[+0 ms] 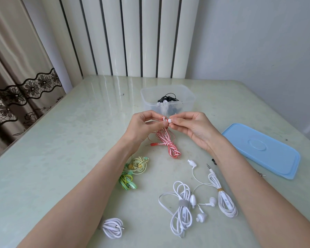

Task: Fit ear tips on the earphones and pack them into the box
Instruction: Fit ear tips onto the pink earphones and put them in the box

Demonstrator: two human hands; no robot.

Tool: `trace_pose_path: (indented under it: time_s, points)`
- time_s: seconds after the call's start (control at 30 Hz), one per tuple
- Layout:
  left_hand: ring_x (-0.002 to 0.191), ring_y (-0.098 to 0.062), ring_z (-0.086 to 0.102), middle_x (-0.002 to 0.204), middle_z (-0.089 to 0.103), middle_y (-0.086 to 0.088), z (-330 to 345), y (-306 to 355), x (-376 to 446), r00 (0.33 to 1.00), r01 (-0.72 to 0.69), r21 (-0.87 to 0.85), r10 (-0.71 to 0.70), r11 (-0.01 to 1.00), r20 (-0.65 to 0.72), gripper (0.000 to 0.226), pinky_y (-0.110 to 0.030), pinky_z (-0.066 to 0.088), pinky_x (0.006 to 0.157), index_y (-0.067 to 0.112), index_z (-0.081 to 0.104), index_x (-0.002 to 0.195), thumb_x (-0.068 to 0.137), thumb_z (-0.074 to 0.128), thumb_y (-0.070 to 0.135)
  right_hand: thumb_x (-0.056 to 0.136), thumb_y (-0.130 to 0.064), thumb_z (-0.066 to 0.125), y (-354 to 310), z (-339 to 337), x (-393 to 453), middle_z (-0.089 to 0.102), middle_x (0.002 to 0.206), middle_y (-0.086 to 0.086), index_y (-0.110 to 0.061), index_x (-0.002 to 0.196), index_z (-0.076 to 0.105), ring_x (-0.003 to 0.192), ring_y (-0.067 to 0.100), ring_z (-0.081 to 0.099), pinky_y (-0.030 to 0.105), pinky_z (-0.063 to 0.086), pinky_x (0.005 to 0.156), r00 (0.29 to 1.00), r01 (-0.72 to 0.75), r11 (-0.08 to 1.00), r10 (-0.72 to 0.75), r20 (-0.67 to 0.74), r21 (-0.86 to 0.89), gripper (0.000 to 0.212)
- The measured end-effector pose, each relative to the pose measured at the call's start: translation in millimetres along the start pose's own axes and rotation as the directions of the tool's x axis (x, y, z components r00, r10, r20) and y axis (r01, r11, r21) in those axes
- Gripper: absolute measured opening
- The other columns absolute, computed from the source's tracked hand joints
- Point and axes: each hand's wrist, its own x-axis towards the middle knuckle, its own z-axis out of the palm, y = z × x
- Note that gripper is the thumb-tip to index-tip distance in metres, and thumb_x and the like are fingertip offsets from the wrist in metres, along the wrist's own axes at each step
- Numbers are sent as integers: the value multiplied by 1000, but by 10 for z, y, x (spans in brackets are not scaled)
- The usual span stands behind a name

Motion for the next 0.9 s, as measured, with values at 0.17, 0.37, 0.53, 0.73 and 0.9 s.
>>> trace_pose_path:
  time_s: [0.17,0.37,0.53,0.73,0.9]
  points:
    - [68,-12,69,69,71,0,-33,-7,-10,996,94,-203,-90,975,30,11,-18,55,67,8,64,79,79,62,-2,81,9,57,-25,49,1,71,65,3,3,81,65,62,10,67,17,56,68,999,28,999,-27,36,-35,10]
    - [70,-10,70,69,72,0,10,3,4,985,170,-264,-160,949,60,9,-16,54,65,9,63,77,79,62,0,81,9,57,-21,0,4,72,67,2,0,86,66,63,11,68,18,57,69,998,52,996,-51,24,-66,14]
    - [72,-12,69,75,70,-6,22,0,18,986,169,-262,-161,950,49,10,-16,54,65,9,64,77,79,62,-1,83,9,55,-27,-53,-4,72,68,3,2,87,66,65,10,68,17,56,67,999,38,999,-37,25,-37,13]
    - [66,-8,65,66,69,0,9,2,15,982,190,-193,-185,963,44,9,-14,52,63,12,63,74,81,63,7,81,8,59,-30,-9,5,69,65,1,0,87,67,59,8,66,16,55,66,996,93,982,-93,8,-164,13]
    - [58,-3,59,61,66,4,5,2,16,973,229,-158,-219,961,78,8,-11,50,60,11,63,75,84,61,11,80,10,60,-37,25,8,68,56,-5,1,86,66,55,3,65,12,53,63,989,146,943,-141,39,-300,13]
